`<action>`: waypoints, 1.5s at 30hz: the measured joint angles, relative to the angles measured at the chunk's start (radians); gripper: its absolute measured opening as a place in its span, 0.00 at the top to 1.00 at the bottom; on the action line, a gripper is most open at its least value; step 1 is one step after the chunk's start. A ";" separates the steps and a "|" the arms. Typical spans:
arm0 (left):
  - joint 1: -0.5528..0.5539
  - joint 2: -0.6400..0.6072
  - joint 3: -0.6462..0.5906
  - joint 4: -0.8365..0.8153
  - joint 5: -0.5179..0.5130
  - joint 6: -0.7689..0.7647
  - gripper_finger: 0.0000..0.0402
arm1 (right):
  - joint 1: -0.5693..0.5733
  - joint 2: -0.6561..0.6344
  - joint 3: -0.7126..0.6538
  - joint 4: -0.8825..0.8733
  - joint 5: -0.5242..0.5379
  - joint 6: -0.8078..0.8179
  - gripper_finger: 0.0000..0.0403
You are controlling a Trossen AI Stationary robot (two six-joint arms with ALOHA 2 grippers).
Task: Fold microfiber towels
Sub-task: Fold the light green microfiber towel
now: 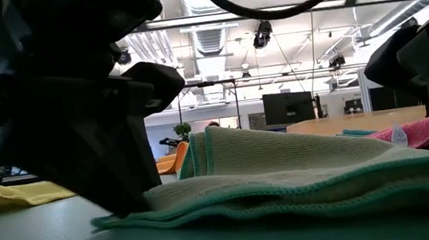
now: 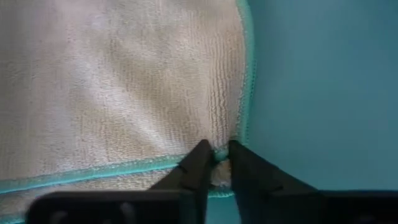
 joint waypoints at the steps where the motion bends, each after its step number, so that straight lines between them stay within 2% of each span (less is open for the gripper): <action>1: 0.001 0.000 0.000 0.001 -0.001 0.000 0.95 | -0.001 0.000 0.000 -0.001 0.001 0.001 0.77; 3: 0.001 0.000 -0.001 0.010 -0.003 -0.001 0.98 | -0.002 0.000 -0.001 -0.004 0.002 0.006 0.81; 10: 0.001 -0.017 -0.001 0.007 0.003 -0.050 0.99 | -0.002 -0.032 0.001 -0.010 -0.001 0.050 0.97; 16: -0.002 -0.080 0.013 -0.054 0.042 -0.174 0.99 | -0.004 -0.067 0.036 -0.042 -0.016 0.054 0.98; 19: -0.004 -0.123 0.036 -0.081 0.116 -0.273 1.00 | 0.000 -0.087 0.083 -0.082 -0.016 0.073 0.98; 23: -0.022 -0.174 0.062 -0.106 0.181 -0.316 1.00 | 0.006 -0.088 0.165 -0.201 -0.014 0.063 0.98; 28: -0.044 -0.197 0.082 -0.123 0.201 -0.496 1.00 | 0.014 -0.089 0.267 -0.352 -0.006 0.092 0.98; 32: -0.077 -0.188 0.104 -0.115 0.197 -0.582 1.00 | 0.030 -0.090 0.329 -0.386 0.008 0.115 0.98; 35: -0.092 -0.184 0.106 -0.130 0.172 -0.600 1.00 | 0.032 -0.090 0.345 -0.423 0.057 0.137 0.98; 42: -0.053 -0.208 0.141 -0.350 -0.075 -0.603 1.00 | -0.010 -0.091 0.351 -0.600 0.169 0.212 0.98; 45: -0.010 -0.221 0.140 -0.420 -0.100 -0.602 1.00 | -0.048 -0.091 0.351 -0.640 0.198 0.207 0.98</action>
